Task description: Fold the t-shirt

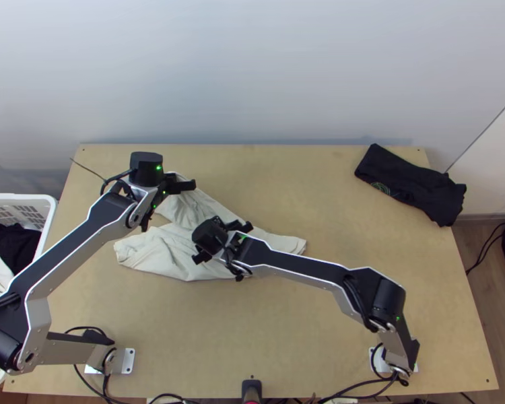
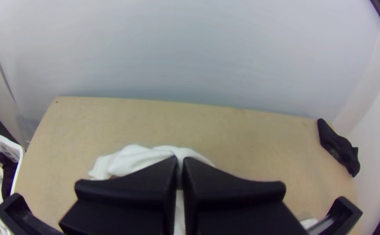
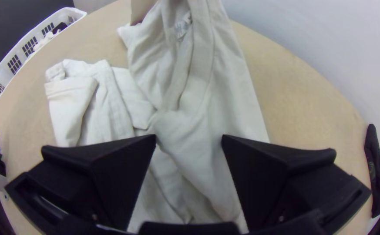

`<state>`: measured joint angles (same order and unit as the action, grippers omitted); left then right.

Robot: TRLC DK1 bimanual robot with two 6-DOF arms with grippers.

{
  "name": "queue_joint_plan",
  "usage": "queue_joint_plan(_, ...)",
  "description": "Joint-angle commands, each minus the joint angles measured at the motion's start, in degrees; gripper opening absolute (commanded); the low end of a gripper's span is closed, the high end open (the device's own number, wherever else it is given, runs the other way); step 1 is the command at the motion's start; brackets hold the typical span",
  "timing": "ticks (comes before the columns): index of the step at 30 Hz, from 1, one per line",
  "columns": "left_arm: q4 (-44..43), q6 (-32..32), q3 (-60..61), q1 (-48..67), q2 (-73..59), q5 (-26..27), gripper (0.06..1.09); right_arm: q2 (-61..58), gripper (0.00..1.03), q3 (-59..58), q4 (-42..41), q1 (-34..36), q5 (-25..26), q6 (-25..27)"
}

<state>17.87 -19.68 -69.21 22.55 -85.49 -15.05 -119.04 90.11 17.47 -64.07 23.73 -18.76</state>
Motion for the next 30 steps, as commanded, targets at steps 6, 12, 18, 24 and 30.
queue_joint_plan(6,0.85,0.35,-0.49,-0.13,2.44,0.02,0.10,-3.04,0.03,5.52,2.56,0.18,4.31,5.58)
queue_joint_plan(12,1.91,0.26,-2.25,-0.48,4.28,-0.07,0.10,1.62,0.03,6.93,6.87,2.64,7.21,5.58)
queue_joint_plan(18,4.02,0.43,-7.69,-2.24,6.66,-1.56,0.10,8.65,0.03,13.25,14.78,8.18,7.39,6.20)
queue_joint_plan(24,7.18,1.58,-15.96,-2.86,7.97,-3.50,0.10,14.89,0.03,18.44,17.24,12.13,7.39,11.29)
queue_joint_plan(30,7.27,6.32,-23.25,-2.95,8.68,-6.66,0.10,16.65,0.03,27.58,20.49,14.06,10.11,13.67)
